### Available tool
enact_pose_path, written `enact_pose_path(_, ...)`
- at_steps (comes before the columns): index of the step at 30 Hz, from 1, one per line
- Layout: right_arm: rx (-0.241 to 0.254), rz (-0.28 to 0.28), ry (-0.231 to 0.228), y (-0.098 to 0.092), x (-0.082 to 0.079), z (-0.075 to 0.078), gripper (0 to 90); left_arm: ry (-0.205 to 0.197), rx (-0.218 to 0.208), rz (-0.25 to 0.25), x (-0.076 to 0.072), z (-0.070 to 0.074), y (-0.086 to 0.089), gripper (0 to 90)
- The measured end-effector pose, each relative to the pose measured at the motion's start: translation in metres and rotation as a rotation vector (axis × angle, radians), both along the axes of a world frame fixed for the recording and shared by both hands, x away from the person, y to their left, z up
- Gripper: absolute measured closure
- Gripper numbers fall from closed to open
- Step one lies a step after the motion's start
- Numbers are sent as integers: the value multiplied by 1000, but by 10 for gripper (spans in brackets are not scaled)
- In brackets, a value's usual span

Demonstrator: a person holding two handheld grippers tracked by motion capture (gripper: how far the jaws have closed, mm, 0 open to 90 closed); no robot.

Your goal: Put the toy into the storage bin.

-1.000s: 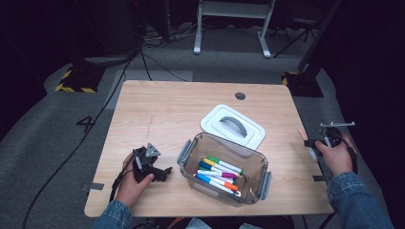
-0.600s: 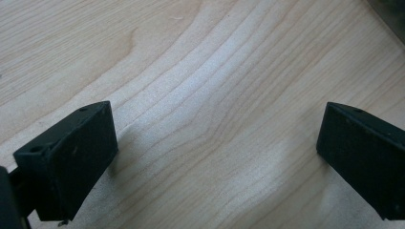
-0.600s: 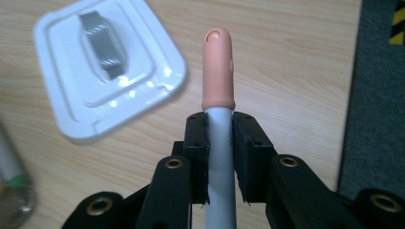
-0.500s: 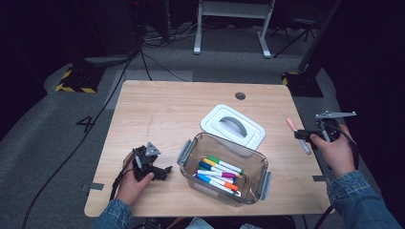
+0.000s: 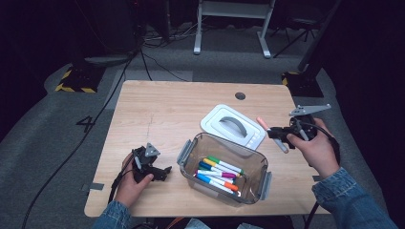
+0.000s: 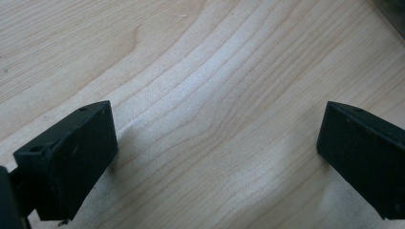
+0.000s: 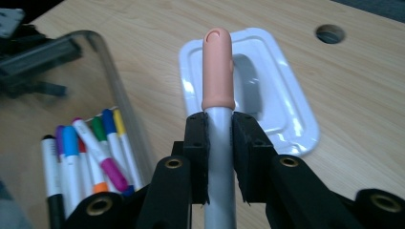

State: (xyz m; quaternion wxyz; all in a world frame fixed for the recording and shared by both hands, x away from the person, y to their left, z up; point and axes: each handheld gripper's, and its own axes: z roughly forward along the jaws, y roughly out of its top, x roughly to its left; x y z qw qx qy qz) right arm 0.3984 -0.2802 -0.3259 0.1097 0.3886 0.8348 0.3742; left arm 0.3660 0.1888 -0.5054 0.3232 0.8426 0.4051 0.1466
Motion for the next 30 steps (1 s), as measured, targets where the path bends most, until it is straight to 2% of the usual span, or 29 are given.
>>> enact_pose_path(8, 21, 133, 10, 40, -17, 5, 772, -1, -2, -1, -1, 0, 1, 4)
enact_pose_path(12, 23, 182, 19, 56, -25, 4, 772, -1, -2, -1, -1, 0, 1, 4)
enact_pose_path(23, 16, 305, 79, 101, -41, -11, 772, -3, -1, -7, 0, 0, 1, 4)
enact_pose_path(30, -9, 352, 136, 120, -41, -27, 772, -1, -1, -7, 0, 0, 1, 4)
